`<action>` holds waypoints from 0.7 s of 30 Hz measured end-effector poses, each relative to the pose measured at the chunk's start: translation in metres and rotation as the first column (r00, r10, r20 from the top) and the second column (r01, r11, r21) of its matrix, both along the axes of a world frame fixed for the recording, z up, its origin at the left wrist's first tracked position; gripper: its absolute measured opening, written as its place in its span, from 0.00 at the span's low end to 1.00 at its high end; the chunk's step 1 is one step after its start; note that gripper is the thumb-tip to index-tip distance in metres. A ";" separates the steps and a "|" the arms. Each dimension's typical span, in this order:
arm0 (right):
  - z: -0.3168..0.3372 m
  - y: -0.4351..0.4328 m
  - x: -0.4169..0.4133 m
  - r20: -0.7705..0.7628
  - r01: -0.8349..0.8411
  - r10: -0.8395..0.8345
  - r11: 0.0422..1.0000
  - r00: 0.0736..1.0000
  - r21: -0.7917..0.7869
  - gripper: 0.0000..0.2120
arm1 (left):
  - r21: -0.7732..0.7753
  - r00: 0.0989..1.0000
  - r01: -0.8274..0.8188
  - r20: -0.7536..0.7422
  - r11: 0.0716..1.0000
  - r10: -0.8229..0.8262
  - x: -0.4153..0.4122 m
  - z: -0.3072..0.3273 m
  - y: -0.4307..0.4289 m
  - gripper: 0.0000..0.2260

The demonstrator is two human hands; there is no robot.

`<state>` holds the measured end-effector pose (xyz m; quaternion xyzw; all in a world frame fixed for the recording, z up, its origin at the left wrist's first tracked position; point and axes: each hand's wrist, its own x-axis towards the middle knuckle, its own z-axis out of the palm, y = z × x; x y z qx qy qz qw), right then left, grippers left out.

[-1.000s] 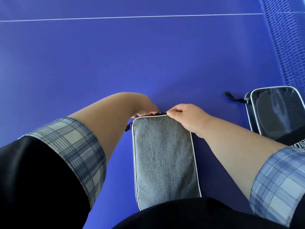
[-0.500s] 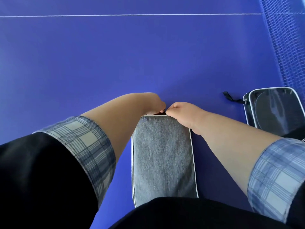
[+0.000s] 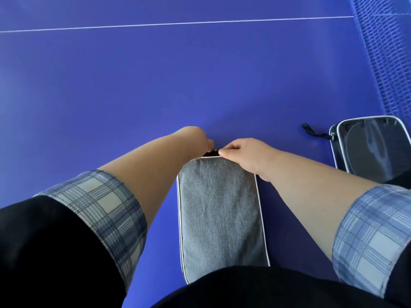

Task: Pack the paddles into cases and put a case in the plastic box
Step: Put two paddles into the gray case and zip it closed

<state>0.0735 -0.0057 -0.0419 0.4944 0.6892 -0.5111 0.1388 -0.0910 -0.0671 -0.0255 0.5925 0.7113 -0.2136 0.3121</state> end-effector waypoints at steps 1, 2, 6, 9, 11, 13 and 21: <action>0.000 0.000 0.000 -0.005 0.004 -0.004 1.000 1.000 -0.004 0.11 | -0.007 1.000 0.014 -0.009 1.000 -0.014 -0.004 0.000 -0.003 0.17; 0.000 -0.001 0.000 -0.011 0.009 -0.009 1.000 1.000 -0.010 0.11 | -0.025 1.000 0.015 -0.019 1.000 -0.016 -0.006 -0.001 -0.005 0.17; 0.002 -0.003 -0.004 -0.034 0.053 -0.054 0.998 0.998 -0.026 0.09 | 0.000 0.999 -0.030 0.037 1.000 0.030 -0.005 -0.002 -0.011 0.16; 0.001 -0.004 -0.004 -0.030 0.080 -0.080 0.997 0.996 -0.022 0.08 | -0.038 0.939 -0.318 0.122 0.947 0.320 -0.008 -0.003 -0.010 0.15; 0.001 -0.004 -0.004 -0.027 0.076 -0.077 0.997 0.997 -0.014 0.08 | 0.001 0.903 -0.382 0.210 0.924 0.374 -0.007 -0.007 -0.009 0.17; 0.001 -0.003 -0.003 -0.024 0.062 -0.062 0.998 0.998 -0.015 0.09 | 0.057 0.924 -0.328 0.228 0.943 0.308 -0.003 -0.009 -0.004 0.16; -0.001 -0.005 -0.003 -0.019 0.068 -0.068 0.998 0.998 -0.006 0.08 | 0.000 0.998 -0.067 0.005 0.998 0.067 -0.004 0.002 -0.009 0.18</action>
